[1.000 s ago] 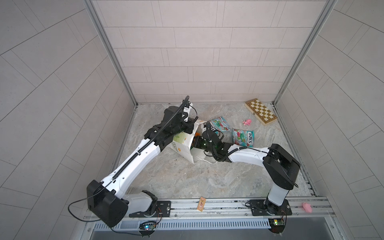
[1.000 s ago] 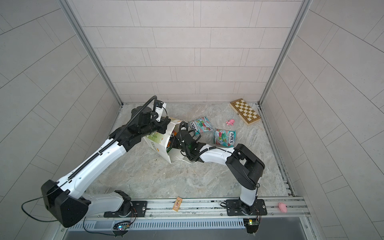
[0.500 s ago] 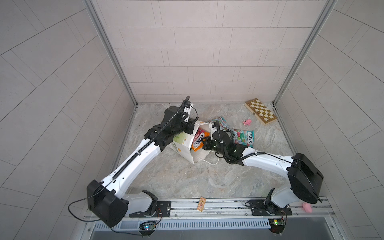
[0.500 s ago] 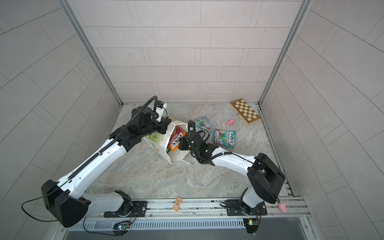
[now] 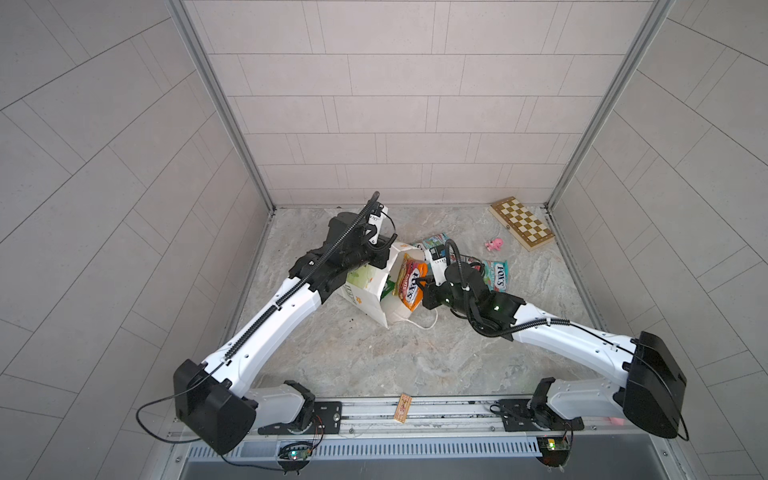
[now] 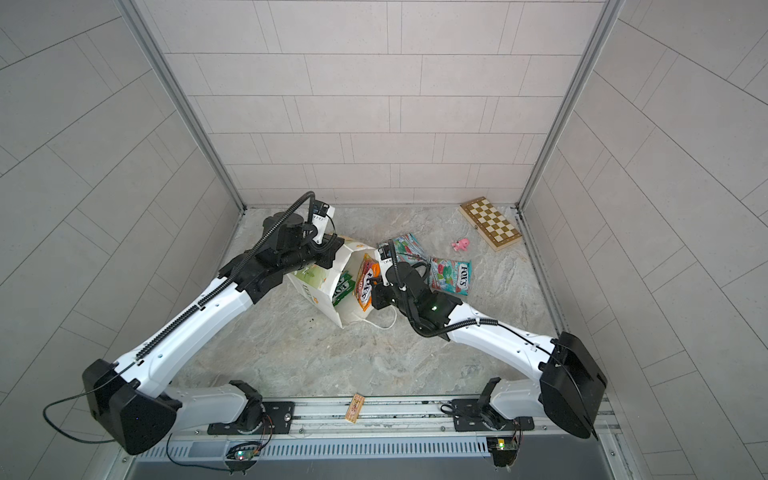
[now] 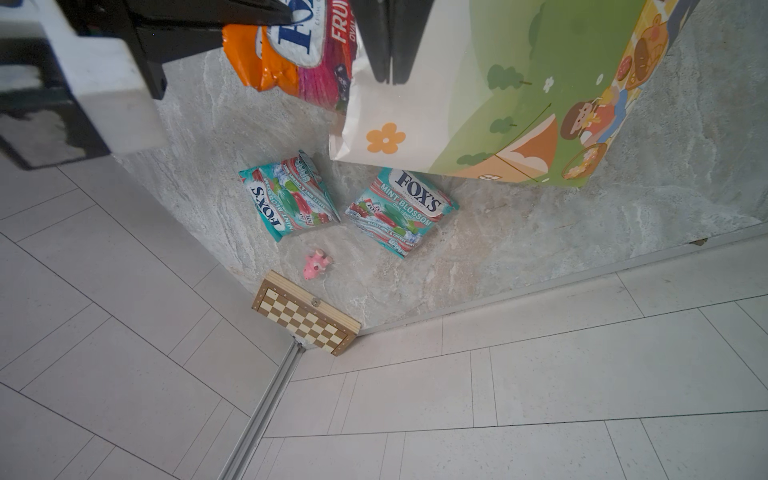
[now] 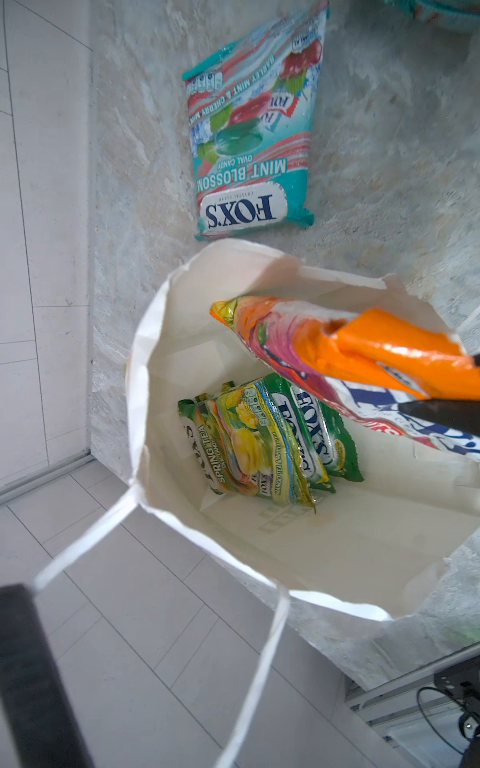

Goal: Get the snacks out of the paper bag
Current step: 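Pull the orange packet out of the bag and move it beside the bag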

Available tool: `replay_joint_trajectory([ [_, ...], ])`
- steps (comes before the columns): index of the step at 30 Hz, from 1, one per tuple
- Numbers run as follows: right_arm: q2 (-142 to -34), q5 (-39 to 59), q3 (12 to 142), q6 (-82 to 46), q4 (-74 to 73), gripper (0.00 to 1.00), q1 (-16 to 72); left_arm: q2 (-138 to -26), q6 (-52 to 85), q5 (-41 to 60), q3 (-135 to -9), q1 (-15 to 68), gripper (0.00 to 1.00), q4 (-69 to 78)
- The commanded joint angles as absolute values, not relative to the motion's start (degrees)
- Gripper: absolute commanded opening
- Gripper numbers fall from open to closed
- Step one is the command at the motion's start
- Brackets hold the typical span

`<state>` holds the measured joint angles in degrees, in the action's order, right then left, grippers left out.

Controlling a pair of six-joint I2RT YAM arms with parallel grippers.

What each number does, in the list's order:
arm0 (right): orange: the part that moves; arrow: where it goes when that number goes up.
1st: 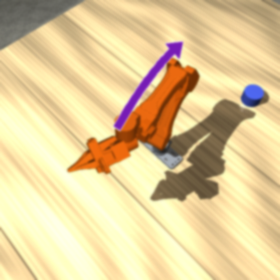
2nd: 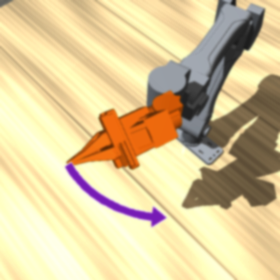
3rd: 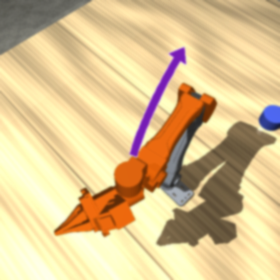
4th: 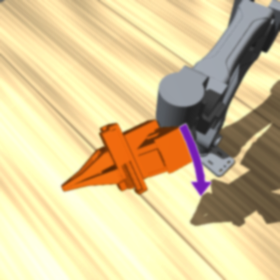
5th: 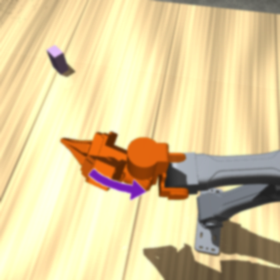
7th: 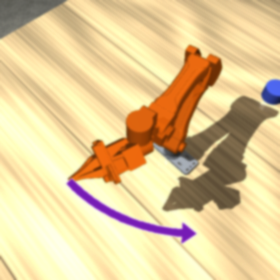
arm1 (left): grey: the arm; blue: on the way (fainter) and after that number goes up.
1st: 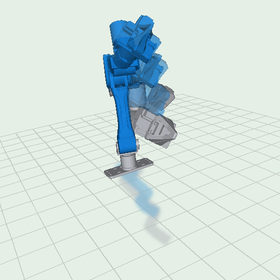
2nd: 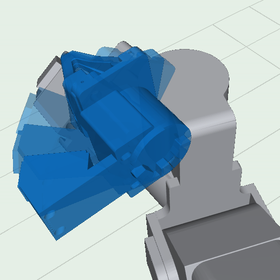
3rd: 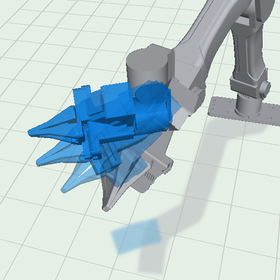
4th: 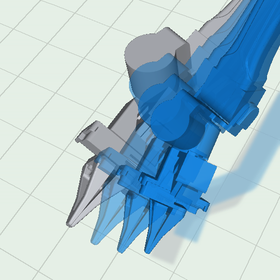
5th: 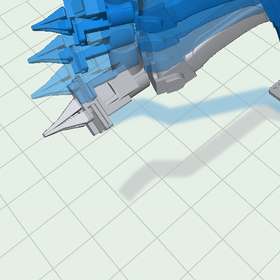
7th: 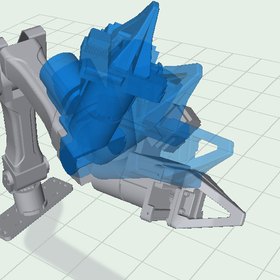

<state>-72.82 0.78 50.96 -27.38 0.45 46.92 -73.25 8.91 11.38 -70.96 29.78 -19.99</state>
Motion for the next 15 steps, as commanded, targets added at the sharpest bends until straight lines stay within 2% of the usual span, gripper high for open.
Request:
replay_joint_trajectory([
  [1, -68.36, 1.03, 52.23, -22.26, 3.70, 0.00, 46.85, -72.31, 8.22, 11.69, -70.66, 29.90, 0.00, -18.28],
  [7, -61.10, 1.07, 52.29, -19.57, 7.25, 0.00, 46.85, -72.44, 8.35, 12.01, -70.75, 29.95, 0.00, -18.28],
  [15, -51.93, -6.07, 51.35, -16.86, 11.22, 0.00, 46.67, -72.17, 8.32, 11.92, -70.63, 29.89, 0.00, -18.19],
])
